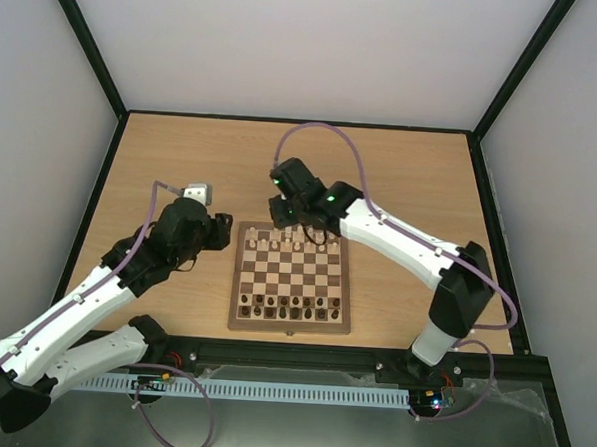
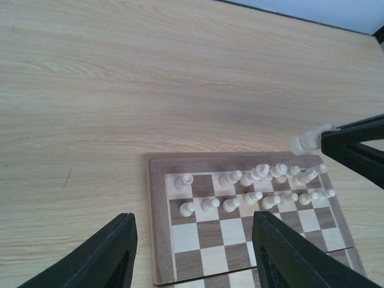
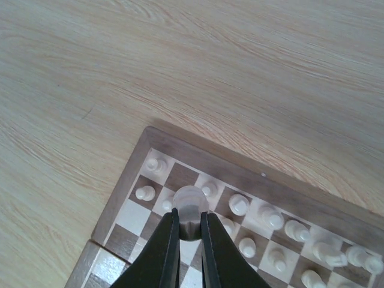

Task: Set up the chess pieces on the board
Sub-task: Place the chess piece on the chessboard, then reset both arms

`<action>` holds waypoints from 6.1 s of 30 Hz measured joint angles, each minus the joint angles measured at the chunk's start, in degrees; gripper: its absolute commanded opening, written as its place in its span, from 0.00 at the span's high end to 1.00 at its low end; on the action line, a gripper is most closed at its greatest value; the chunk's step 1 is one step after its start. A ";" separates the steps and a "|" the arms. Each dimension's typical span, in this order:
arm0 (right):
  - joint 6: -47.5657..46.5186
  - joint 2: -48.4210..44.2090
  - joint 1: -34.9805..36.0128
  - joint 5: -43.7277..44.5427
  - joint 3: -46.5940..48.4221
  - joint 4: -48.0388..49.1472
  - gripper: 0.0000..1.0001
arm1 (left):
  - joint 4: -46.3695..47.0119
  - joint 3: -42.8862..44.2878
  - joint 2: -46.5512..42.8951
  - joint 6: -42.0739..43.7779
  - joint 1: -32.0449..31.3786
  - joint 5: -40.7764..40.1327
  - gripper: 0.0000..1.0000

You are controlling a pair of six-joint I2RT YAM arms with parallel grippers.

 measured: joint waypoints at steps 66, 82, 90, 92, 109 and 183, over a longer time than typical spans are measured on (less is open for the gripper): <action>4.31 22.23 4.33 5.07 8.09 0.48 0.96 | 2.12 -4.90 -15.63 -2.95 0.00 -1.68 0.01; 4.28 23.37 4.33 4.63 8.09 1.53 0.96 | 2.12 -4.90 -15.72 -2.93 0.00 -1.70 0.01; 4.28 23.71 4.33 4.55 7.96 1.51 0.94 | 2.12 -4.90 -15.98 -2.93 0.00 -1.70 0.01; 4.28 23.71 4.33 4.50 7.89 1.51 0.92 | 2.12 -4.90 -15.98 -2.93 0.00 -1.70 0.01; 4.26 24.22 4.33 4.37 7.89 1.53 0.84 | 2.12 -4.90 -16.04 -2.93 0.00 -1.70 0.01; -4.66 -47.69 -33.00 22.14 -64.46 45.68 0.02 | 40.63 -17.70 14.12 8.96 20.06 -17.57 0.01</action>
